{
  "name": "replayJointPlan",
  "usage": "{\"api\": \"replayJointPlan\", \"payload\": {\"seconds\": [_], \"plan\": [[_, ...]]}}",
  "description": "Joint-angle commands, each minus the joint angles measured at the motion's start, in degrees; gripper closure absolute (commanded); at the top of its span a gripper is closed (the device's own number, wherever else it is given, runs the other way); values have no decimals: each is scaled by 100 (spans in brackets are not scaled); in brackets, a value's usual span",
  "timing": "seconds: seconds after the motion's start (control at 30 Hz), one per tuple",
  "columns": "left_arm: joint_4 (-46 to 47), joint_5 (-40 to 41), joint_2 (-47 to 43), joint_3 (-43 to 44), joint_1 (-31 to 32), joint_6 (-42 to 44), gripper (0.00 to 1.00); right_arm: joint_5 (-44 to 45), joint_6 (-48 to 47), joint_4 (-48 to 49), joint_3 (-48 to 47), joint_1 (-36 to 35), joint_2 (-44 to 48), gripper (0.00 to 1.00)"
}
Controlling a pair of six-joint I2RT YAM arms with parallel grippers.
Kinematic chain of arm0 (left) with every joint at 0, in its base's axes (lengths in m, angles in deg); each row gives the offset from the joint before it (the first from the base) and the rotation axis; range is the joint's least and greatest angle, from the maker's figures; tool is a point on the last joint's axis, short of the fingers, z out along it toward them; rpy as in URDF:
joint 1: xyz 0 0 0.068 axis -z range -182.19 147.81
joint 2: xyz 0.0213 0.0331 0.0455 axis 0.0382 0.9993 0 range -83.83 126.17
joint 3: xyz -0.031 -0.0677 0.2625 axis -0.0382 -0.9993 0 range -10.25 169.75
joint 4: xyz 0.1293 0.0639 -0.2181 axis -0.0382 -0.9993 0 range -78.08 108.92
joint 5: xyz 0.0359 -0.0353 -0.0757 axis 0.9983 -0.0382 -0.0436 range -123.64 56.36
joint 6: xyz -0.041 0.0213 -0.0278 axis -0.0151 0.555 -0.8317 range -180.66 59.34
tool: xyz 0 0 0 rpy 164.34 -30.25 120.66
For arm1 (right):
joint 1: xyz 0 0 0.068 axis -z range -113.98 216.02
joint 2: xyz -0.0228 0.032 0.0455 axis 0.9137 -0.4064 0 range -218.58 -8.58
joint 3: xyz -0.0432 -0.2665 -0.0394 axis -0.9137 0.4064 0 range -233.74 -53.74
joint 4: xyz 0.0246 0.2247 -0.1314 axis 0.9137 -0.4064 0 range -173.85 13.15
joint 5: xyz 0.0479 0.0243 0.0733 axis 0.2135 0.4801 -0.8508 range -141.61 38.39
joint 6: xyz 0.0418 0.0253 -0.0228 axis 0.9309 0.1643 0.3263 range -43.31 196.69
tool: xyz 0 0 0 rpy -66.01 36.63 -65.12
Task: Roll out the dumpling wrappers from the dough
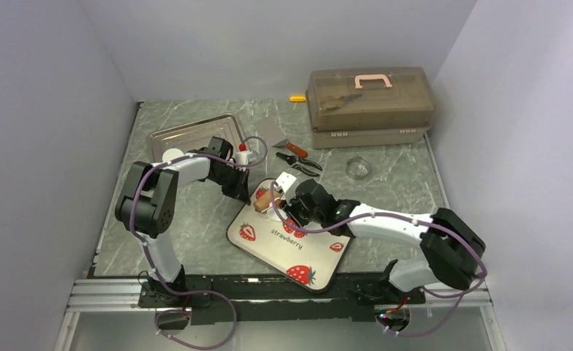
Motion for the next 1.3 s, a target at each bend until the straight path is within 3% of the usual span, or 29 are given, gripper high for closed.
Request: {"api": "replayJointPlan", "payload": {"seconds": [0.0, 0.2, 0.4, 0.6, 0.87, 1.03, 1.27], "plan": [[24, -95, 25, 12, 84, 337, 100, 238, 533, -117, -227, -41, 453, 100], [48, -38, -92, -32, 102, 392, 100, 484, 970, 390, -984, -25, -174, 100], [64, -10, -181, -53, 137, 410, 100, 685, 1106, -2, -1801, 100, -506, 100], [64, -6, -221, -34, 164, 418, 100, 720, 1037, -507, -1874, 115, 280, 100], [70, -7, -190, -45, 188, 413, 100, 373, 530, -991, -1050, -298, 1372, 100], [83, -7, -166, -46, 199, 410, 100, 1023, 579, -1112, -872, -544, 717, 100], [69, 20, -214, -61, 204, 436, 100, 1162, 704, -1336, -1144, -552, -355, 100]]}}
